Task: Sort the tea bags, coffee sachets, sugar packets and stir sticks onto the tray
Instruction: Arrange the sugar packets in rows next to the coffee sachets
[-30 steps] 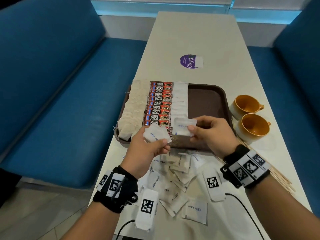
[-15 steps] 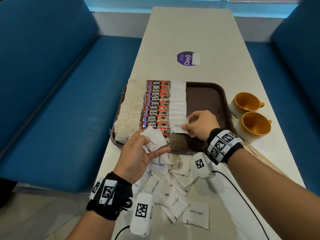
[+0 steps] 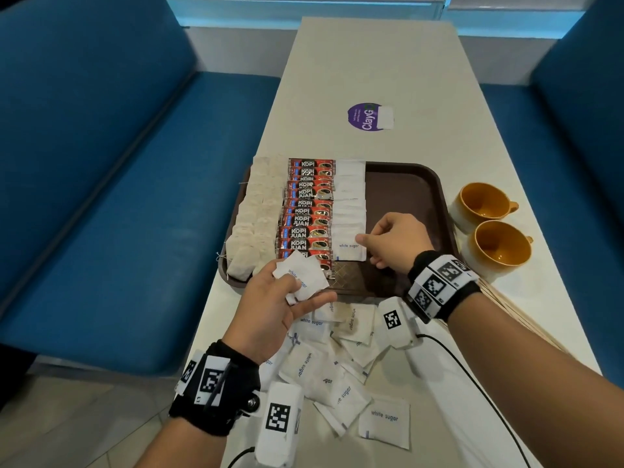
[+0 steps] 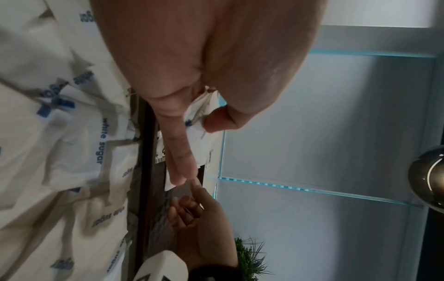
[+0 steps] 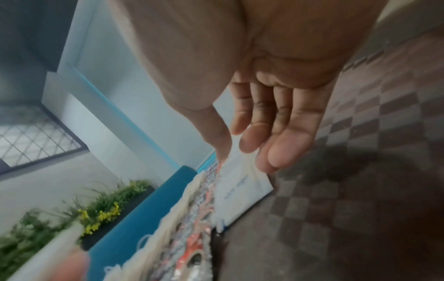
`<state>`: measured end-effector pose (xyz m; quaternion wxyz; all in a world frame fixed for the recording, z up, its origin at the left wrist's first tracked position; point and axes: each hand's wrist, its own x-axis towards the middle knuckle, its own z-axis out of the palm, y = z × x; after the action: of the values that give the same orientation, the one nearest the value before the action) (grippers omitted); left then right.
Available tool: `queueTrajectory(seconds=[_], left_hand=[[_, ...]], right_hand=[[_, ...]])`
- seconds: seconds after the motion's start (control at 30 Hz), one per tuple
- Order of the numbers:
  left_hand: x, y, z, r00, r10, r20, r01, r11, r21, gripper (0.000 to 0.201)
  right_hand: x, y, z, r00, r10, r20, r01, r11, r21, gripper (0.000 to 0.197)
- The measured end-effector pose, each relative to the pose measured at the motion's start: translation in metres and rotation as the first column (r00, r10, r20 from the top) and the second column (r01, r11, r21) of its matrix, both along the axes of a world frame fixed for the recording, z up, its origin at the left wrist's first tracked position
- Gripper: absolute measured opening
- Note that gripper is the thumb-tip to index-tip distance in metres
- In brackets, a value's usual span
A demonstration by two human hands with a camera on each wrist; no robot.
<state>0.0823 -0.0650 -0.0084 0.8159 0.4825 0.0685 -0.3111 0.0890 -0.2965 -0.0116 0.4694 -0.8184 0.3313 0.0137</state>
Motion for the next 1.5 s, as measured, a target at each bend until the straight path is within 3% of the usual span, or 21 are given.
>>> queueTrajectory(seconds=[0.13, 0.33, 0.5, 0.57, 0.7, 0.8, 0.9, 1.03, 1.1, 1.2, 1.3, 1.43, 1.5], left_hand=[[-0.003, 0.001, 0.001, 0.997, -0.06, 0.045, 0.057, 0.996, 0.065, 0.031], [-0.009, -0.004, 0.009, 0.99, -0.112, 0.089, 0.097, 0.984, 0.151, 0.025], [-0.017, -0.007, 0.015, 0.983, -0.132, 0.128, 0.112, 0.983, 0.148, 0.039], [-0.018, -0.006, 0.016, 0.986, -0.115, 0.124, 0.096, 0.984, 0.15, 0.038], [-0.02, -0.004, 0.017, 0.993, -0.096, 0.063, 0.09, 0.992, 0.086, 0.016], [-0.022, -0.003, 0.015, 0.991, -0.121, 0.056, 0.116, 0.99, 0.084, 0.018], [-0.023, -0.002, 0.013, 0.99, -0.137, 0.033, 0.134, 0.988, 0.083, 0.028], [-0.025, -0.001, 0.019, 0.979, -0.204, 0.019, 0.203, 0.978, 0.057, 0.049], [-0.027, -0.002, 0.024, 0.973, -0.229, 0.016, 0.229, 0.973, 0.026, 0.043], [-0.028, -0.004, 0.025, 0.971, -0.232, 0.06, 0.228, 0.972, 0.059, 0.028], [-0.028, -0.005, 0.02, 0.965, -0.239, 0.105, 0.231, 0.969, 0.09, 0.037], [-0.03, -0.009, 0.015, 0.979, -0.165, 0.121, 0.16, 0.986, 0.05, 0.046], [-0.031, -0.012, 0.014, 0.988, -0.107, 0.115, 0.107, 0.994, 0.006, 0.048]], right_hand=[[-0.022, 0.008, 0.017, 0.991, 0.059, 0.117, -0.07, 0.993, 0.092, 0.023], [-0.062, 0.036, 0.043, 0.953, 0.157, 0.26, -0.238, 0.917, 0.321, 0.028], [-0.08, 0.04, 0.041, 0.928, 0.252, 0.273, -0.331, 0.894, 0.302, 0.021], [-0.082, 0.037, 0.04, 0.933, 0.227, 0.279, -0.317, 0.886, 0.34, 0.021], [-0.085, 0.035, 0.042, 0.934, 0.166, 0.318, -0.299, 0.849, 0.435, 0.025], [-0.087, 0.035, 0.043, 0.919, 0.177, 0.353, -0.329, 0.839, 0.433, 0.018], [-0.089, 0.033, 0.044, 0.906, 0.165, 0.39, -0.327, 0.859, 0.395, 0.01], [-0.089, 0.034, 0.042, 0.864, 0.2, 0.462, -0.355, 0.893, 0.277, 0.016], [-0.09, 0.034, 0.039, 0.849, 0.276, 0.45, -0.381, 0.911, 0.16, 0.027], [-0.091, 0.033, 0.036, 0.861, 0.314, 0.4, -0.386, 0.916, 0.111, 0.039], [-0.093, 0.035, 0.037, 0.877, 0.292, 0.382, -0.384, 0.903, 0.192, 0.035], [-0.096, 0.037, 0.042, 0.912, 0.139, 0.387, -0.289, 0.885, 0.364, 0.021], [-0.097, 0.036, 0.04, 0.928, 0.127, 0.35, -0.271, 0.874, 0.403, 0.041]])
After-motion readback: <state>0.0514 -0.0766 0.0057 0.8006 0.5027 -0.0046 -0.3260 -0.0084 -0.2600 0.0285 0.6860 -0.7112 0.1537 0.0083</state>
